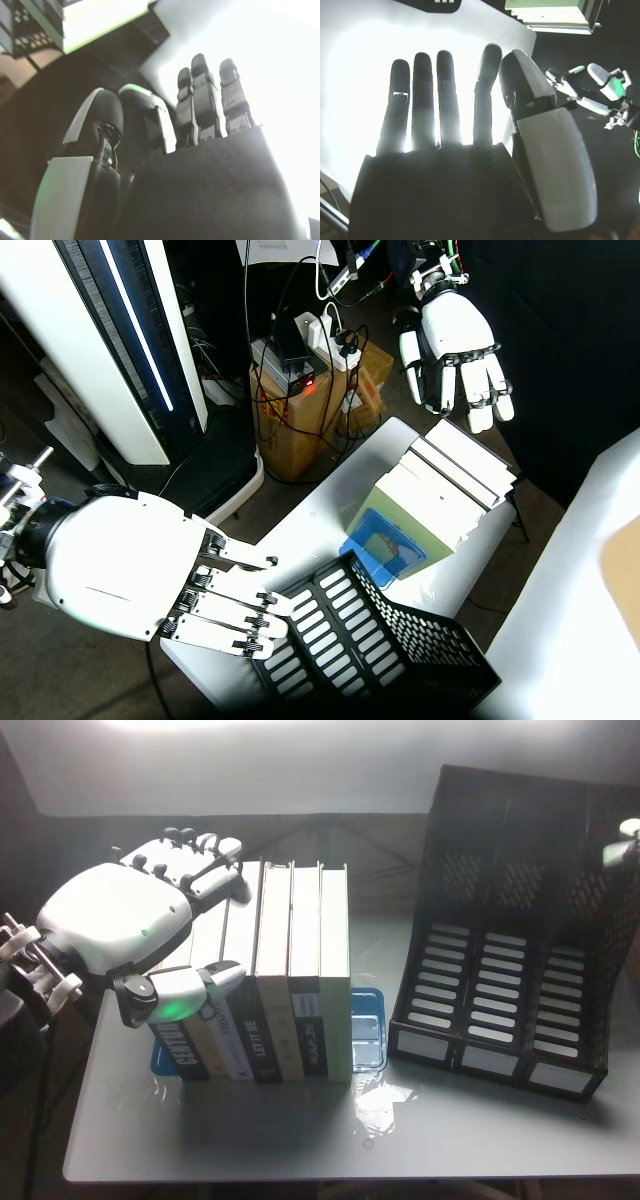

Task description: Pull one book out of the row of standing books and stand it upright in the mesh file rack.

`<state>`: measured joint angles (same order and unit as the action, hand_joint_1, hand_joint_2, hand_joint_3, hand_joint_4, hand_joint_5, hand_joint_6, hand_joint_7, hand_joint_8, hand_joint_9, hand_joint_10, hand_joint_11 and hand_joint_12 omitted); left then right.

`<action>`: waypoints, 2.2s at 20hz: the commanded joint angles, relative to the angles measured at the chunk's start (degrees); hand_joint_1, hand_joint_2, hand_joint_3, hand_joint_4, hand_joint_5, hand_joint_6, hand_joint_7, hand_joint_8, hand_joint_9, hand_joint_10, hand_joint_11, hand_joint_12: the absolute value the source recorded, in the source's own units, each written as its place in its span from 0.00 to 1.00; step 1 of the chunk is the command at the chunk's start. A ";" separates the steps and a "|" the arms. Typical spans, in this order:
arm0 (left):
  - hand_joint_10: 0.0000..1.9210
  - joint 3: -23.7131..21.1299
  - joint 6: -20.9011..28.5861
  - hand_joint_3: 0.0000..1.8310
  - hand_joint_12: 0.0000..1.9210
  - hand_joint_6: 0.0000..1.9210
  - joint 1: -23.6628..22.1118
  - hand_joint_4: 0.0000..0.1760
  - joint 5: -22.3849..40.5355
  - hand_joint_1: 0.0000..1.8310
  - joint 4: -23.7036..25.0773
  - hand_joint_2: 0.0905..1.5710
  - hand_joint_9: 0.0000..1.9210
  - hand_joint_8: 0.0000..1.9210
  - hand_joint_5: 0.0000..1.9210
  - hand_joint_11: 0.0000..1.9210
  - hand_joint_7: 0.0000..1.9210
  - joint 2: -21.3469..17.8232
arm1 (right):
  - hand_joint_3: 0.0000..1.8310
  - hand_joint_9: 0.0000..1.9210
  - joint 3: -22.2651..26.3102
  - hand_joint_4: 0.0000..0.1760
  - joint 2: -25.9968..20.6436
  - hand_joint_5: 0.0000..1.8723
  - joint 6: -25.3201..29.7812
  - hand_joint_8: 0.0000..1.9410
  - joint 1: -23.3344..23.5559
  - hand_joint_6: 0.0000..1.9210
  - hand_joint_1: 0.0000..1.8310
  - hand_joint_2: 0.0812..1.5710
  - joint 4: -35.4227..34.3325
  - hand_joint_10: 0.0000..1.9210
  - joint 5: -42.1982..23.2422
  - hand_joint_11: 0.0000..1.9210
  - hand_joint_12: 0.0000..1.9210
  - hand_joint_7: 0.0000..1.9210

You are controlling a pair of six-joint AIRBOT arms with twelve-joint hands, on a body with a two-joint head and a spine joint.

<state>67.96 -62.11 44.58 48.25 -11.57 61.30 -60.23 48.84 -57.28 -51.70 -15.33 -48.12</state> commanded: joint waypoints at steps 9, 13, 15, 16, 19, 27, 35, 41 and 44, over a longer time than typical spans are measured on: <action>0.00 1.35 -5.42 0.00 0.00 0.02 -0.79 0.36 1.11 0.08 -2.25 0.77 0.00 0.00 0.07 0.00 0.00 1.53 | 0.00 0.00 -0.36 0.00 -0.37 0.00 0.02 0.00 0.20 0.00 0.26 0.89 -0.70 0.00 -6.31 0.00 0.00 0.00; 0.00 3.63 -7.92 0.00 0.00 0.02 -2.12 0.29 -3.58 0.03 -3.82 0.74 0.00 0.00 0.11 0.00 0.00 3.82 | 0.00 0.00 -0.40 0.00 -0.24 0.00 0.03 0.00 0.17 0.00 0.28 0.89 -1.01 0.00 -6.32 0.00 0.00 0.00; 0.00 4.07 -10.95 0.00 0.00 0.02 -2.73 0.38 -5.63 0.02 -5.17 0.72 0.00 0.00 0.12 0.00 0.00 4.67 | 0.00 0.00 -0.43 0.00 -0.13 0.00 0.11 0.00 0.17 0.00 0.31 0.89 -1.04 0.00 -6.32 0.00 0.00 0.00; 0.00 4.11 -12.27 0.00 0.00 0.02 -2.93 0.36 -6.11 0.01 -5.72 0.72 0.00 0.00 0.12 0.00 0.00 4.88 | 0.00 0.00 -0.47 0.00 -0.06 0.00 0.11 0.00 0.17 0.00 0.29 0.89 -1.08 0.00 -6.32 0.00 0.00 0.00; 0.00 4.72 -16.92 0.00 0.00 0.02 -3.84 0.48 -8.91 0.01 -7.56 0.72 0.00 0.00 0.12 0.00 0.00 6.08 | 0.00 0.00 -0.52 0.00 0.09 0.00 0.12 0.00 0.15 0.00 0.31 0.89 -1.11 0.00 -6.32 0.00 0.00 0.00; 0.00 3.19 -26.97 0.00 0.00 0.03 -4.44 0.59 -11.48 0.02 -10.18 0.73 0.00 0.00 0.21 0.00 0.00 7.04 | 0.00 0.00 -0.54 0.00 0.21 0.00 0.34 0.00 0.11 0.00 0.29 0.89 -1.28 0.00 -6.36 0.00 0.00 0.00; 0.00 1.05 -29.74 0.00 0.00 0.02 -2.07 0.13 -11.83 0.04 -10.65 0.74 0.00 0.00 0.28 0.00 0.00 6.60 | 0.00 0.00 -0.52 0.00 0.31 0.00 0.46 0.00 -0.18 0.00 0.28 0.89 -1.66 0.00 -6.52 0.00 0.00 0.00; 0.00 -2.76 -29.75 0.00 0.00 0.01 1.54 0.18 -8.94 0.04 -10.11 0.74 0.00 0.00 0.29 0.00 0.00 5.14 | 0.00 0.00 -0.44 0.00 0.31 0.00 0.48 0.00 -0.36 0.00 0.28 0.89 -1.99 0.00 -6.64 0.00 0.00 0.00; 0.00 -4.75 -29.75 0.00 0.00 0.01 3.14 0.04 -8.17 0.07 -8.78 0.74 0.00 0.00 0.29 0.00 0.00 4.66 | 0.00 0.00 -0.42 0.00 0.31 0.00 0.48 0.00 -0.48 0.00 0.29 0.89 -2.25 0.00 -6.69 0.00 0.00 0.00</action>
<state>63.22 -91.64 47.46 38.30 -21.19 66.08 -60.40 49.43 -57.04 -52.45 -17.28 -47.97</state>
